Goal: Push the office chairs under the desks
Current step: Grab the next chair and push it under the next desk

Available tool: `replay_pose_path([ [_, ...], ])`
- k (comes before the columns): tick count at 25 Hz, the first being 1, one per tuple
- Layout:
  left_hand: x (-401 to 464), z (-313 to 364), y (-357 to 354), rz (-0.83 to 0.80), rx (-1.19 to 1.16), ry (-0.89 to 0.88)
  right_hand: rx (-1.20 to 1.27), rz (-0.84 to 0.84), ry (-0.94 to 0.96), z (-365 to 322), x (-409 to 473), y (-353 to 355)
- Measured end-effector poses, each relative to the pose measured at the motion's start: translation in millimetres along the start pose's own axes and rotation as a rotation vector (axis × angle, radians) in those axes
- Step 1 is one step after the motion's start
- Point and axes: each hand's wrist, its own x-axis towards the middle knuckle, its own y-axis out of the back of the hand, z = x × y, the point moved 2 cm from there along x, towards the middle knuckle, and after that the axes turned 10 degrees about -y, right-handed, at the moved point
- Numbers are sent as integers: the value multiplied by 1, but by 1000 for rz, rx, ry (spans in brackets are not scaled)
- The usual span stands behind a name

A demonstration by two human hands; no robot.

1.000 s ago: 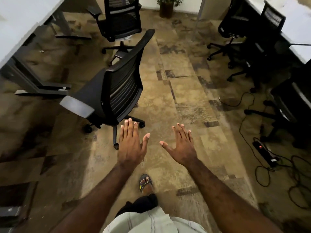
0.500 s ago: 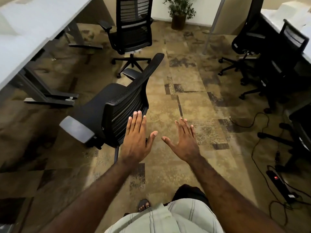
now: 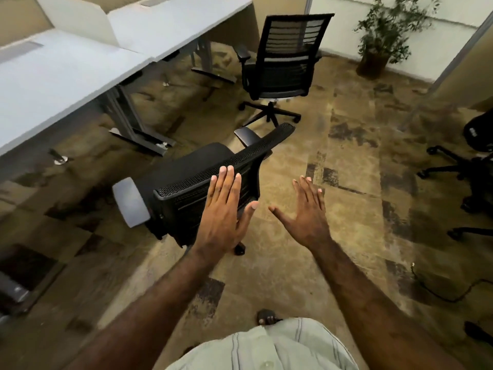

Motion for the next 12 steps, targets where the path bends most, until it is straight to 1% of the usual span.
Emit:
replay_pose_path([
  [3, 18, 5, -9, 37, 73, 92, 43, -9, 51, 8, 45, 21],
  [7, 28, -5, -8, 64, 207, 248, 108, -28, 188, -1, 92, 42],
  [10, 29, -19, -1, 43, 349, 366, 137, -29, 287, -13, 122, 55],
  [12, 28, -30, 4, 14, 397, 428, 133, -47, 350, -22, 139, 57],
])
